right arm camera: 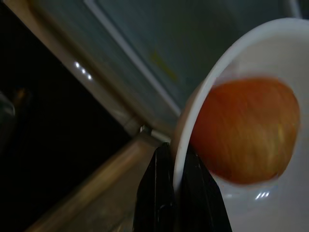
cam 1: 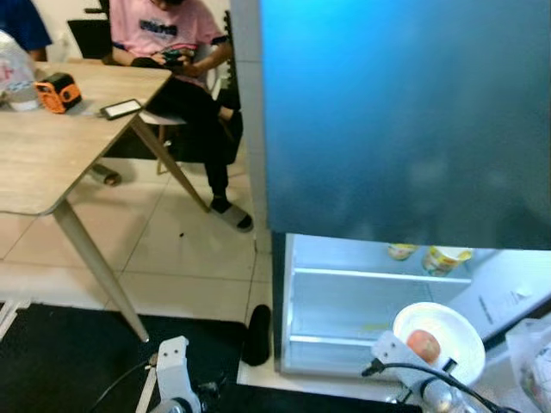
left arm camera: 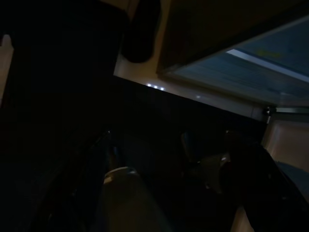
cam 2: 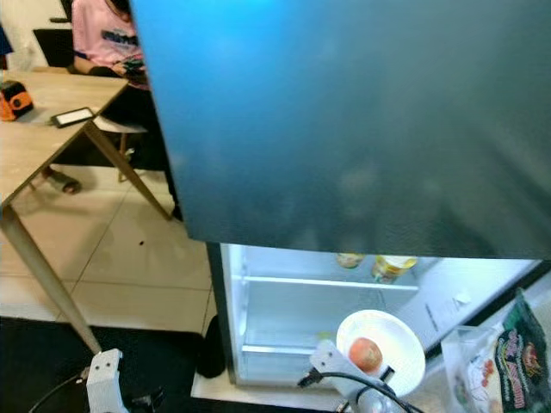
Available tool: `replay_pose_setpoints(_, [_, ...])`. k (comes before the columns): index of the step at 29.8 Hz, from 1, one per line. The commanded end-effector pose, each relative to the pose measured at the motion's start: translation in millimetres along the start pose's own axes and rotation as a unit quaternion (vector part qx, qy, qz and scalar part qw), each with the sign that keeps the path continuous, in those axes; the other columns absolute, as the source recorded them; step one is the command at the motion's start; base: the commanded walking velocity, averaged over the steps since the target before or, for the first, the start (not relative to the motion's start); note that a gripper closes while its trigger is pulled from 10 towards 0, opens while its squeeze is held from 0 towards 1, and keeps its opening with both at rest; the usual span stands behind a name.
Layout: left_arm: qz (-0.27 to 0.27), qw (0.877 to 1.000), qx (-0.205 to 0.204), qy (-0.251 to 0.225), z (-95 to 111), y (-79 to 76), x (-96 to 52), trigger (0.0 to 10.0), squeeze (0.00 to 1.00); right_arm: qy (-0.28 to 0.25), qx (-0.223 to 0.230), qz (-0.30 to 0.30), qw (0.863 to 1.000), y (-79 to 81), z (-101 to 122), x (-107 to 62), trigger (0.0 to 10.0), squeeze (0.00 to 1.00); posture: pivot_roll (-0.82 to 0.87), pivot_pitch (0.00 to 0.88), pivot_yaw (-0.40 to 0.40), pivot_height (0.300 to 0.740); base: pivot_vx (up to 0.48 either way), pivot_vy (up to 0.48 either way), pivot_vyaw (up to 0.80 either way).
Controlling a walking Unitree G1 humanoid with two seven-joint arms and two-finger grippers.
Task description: Restocking fridge
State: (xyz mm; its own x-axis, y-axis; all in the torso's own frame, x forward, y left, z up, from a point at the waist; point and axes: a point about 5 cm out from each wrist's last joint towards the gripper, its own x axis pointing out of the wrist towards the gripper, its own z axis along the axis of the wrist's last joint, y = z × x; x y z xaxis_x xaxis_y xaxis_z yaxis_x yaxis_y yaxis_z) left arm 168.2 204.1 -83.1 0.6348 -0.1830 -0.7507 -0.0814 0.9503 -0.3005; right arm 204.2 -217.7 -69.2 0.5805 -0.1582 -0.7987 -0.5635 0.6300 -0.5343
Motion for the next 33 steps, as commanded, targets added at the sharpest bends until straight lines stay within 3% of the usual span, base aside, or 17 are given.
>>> replay_pose_setpoints(1, [0.0,1.0,0.014,0.005,-0.7,4.4,-2.3,10.0,0.0,-0.006,-0.003,-0.005,1.0,-1.2,1.0,0.0,10.0,0.0,-0.01,0.0,0.016,0.74,0.0,0.0,0.0])
replay_pose_setpoints(5, [-0.013,0.999,0.048,0.003,4.2,3.2,-1.5,10.0,0.0,-0.018,-0.006,-0.005,1.0,-2.4,7.0,0.5,10.0,0.0,-0.01,0.0,0.016,0.74,0.0,0.0,0.0])
replay_pose_setpoints(9, [-0.037,0.994,0.1,-0.016,23.0,-0.3,1.5,10.0,0.0,-0.028,-0.012,-0.004,1.0,-4.0,13.0,1.0,10.0,0.0,-0.01,0.0,0.014,0.74,0.0,0.0,0.0])
replay_pose_setpoints(11, [-0.037,0.994,0.1,-0.016,23.0,-0.3,1.5,10.0,0.0,-0.028,-0.012,-0.004,1.0,-4.0,13.0,1.0,10.0,0.0,-0.01,0.0,0.014,0.74,0.0,0.0,0.0])
replay_pose_setpoints(13, [-0.063,0.986,0.149,-0.029,38.3,-7.1,4.8,10.0,0.0,-0.033,-0.013,-0.006,0.999,-6.6,17.6,1.5,10.0,0.0,-0.01,0.0,0.015,0.74,0.0,0.0,0.0])
replay_pose_setpoints(16, [-0.086,0.98,0.174,-0.038,47.5,-14.2,7.1,10.0,0.0,-0.038,-0.014,-0.008,0.999,-8.4,21.1,1.8,10.0,0.0,-0.01,0.0,0.02,0.74,0.0,0.0,0.0])
replay_pose_setpoints(18, [-0.121,0.968,0.212,-0.051,58.9,-26.2,10.2,10.0,0.0,-0.045,-0.014,-0.009,0.999,-9.7,27.2,2.2,10.0,0.0,-0.01,0.0,0.031,0.74,0.0,0.0,0.0])
replay_pose_setpoints(21, [-0.149,0.957,0.24,-0.058,64.3,-37.2,12.5,10.0,0.0,-0.053,-0.009,-0.006,0.999,-7.8,33.8,2.2,10.0,0.0,-0.01,0.008,0.037,0.735,0.0,0.0,0.0])
replay_pose_setpoints(25, [-0.159,0.954,0.248,-0.061,65.5,-41.4,13.3,10.0,0.0,-0.056,-0.007,-0.004,0.998,-6.5,36.3,2.2,10.0,0.0,-0.01,0.008,0.037,0.73,0.0,0.0,0.0])
replay_pose_setpoints(29, [-0.225,0.911,0.343,-0.043,58.7,-62.7,14.4,10.0,0.0,-0.074,-0.009,-0.003,0.997,-4.3,48.6,1.9,10.0,0.0,0.0,0.018,0.048,0.71,0.0,0.0,0.0])
replay_pose_setpoints(32, [-0.225,0.911,0.343,-0.043,58.7,-62.7,14.4,10.0,0.0,-0.074,-0.009,-0.003,0.997,-4.3,48.6,1.9,10.0,0.0,0.0,0.018,0.048,0.71,0.0,0.0,0.0])
replay_pose_setpoints(33, [-0.238,0.901,0.359,-0.046,60.9,-68.6,15.1,10.0,0.0,-0.078,-0.01,-0.006,0.997,-6.4,52.0,2.0,10.0,0.0,0.0,0.018,0.048,0.7,0.0,0.0,0.0])
